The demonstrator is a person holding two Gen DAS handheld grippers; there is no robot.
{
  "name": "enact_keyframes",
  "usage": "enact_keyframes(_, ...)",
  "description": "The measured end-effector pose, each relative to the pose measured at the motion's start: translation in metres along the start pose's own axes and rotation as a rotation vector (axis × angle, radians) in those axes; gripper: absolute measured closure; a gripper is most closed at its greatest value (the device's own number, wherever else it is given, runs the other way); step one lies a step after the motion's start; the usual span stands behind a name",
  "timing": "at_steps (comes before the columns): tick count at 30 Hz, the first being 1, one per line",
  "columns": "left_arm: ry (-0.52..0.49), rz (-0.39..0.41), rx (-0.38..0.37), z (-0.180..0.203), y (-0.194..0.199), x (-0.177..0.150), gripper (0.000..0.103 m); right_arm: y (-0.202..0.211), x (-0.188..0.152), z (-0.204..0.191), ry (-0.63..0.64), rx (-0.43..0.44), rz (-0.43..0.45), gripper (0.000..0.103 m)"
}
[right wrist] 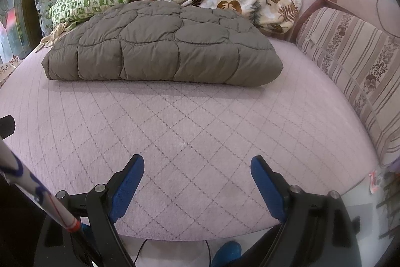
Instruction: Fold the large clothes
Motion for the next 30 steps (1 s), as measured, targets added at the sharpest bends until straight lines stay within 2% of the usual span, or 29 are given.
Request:
enact_keyframes(17, 0.005, -0.02, -0.007, -0.0012, -0.0073, -0.0059, 0.01, -0.0028, -0.0012, -0.0011, 0.015, -0.013, -0.009, 0.013)
enact_keyframes(30, -0.029, -0.028, 0.007, 0.0057, -0.0103, -0.009, 0.01, -0.0027, -0.003, -0.0012, 0.033, -0.037, -0.009, 0.013)
Point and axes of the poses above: each gripper's, at about its wrist camera, not at the fingertips, and y roughly against the way its jaws point, z to its right, x to its top, the point moved 10 cm from there along -y, roughly the way its jaws point, and after that the axes turned 15 degrees about -x, right-handed, at the moved point
